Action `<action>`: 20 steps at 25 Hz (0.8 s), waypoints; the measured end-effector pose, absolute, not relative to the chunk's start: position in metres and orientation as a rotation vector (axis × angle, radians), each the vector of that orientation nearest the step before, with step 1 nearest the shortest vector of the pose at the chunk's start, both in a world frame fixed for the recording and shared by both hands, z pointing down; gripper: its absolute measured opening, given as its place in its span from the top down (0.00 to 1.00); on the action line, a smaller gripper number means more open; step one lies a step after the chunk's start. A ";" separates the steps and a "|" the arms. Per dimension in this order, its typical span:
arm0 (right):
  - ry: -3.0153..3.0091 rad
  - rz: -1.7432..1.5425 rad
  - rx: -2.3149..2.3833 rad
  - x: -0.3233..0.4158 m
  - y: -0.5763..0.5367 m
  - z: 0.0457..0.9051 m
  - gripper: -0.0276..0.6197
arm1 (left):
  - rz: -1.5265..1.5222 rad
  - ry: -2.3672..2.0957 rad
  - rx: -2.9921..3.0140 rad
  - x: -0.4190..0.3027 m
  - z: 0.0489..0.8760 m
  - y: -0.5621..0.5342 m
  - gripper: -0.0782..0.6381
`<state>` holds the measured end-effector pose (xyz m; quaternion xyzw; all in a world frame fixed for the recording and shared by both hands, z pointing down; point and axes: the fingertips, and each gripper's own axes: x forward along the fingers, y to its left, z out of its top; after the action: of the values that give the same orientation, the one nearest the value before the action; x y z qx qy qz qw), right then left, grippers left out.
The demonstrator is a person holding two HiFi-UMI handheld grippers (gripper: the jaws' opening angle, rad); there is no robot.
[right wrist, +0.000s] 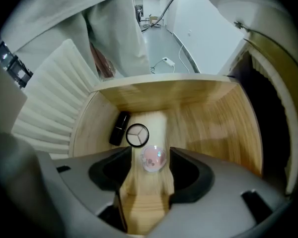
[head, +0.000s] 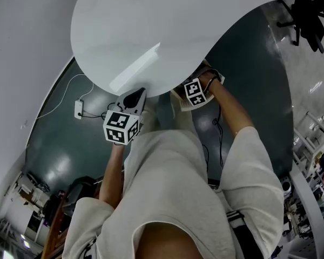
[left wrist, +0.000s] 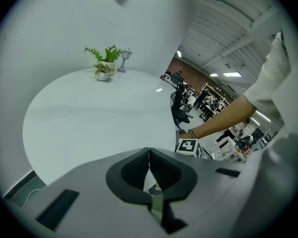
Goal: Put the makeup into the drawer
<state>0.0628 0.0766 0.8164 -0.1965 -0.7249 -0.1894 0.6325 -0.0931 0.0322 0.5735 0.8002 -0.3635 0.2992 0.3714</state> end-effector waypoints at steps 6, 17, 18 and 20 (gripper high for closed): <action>-1.661 -0.504 -0.436 0.067 0.081 0.796 0.71 | 0.747 -0.930 2.079 -0.085 0.567 0.033 0.88; -1.691 -0.573 -0.355 0.067 0.090 0.744 0.96 | 0.709 -0.947 2.151 -0.074 0.542 0.034 0.88; -1.697 -0.571 -0.339 0.068 0.089 0.739 0.96 | 0.707 -0.947 2.158 -0.072 0.541 0.033 0.88; -1.717 -0.561 -0.295 0.070 0.086 0.728 0.96 | 0.706 -0.947 2.171 -0.068 0.538 0.031 0.88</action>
<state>0.0699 0.0855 0.7279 -0.1276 -0.7436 -0.2430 0.6097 -0.0678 0.0312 0.5380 0.8295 -0.3620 0.2698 0.3288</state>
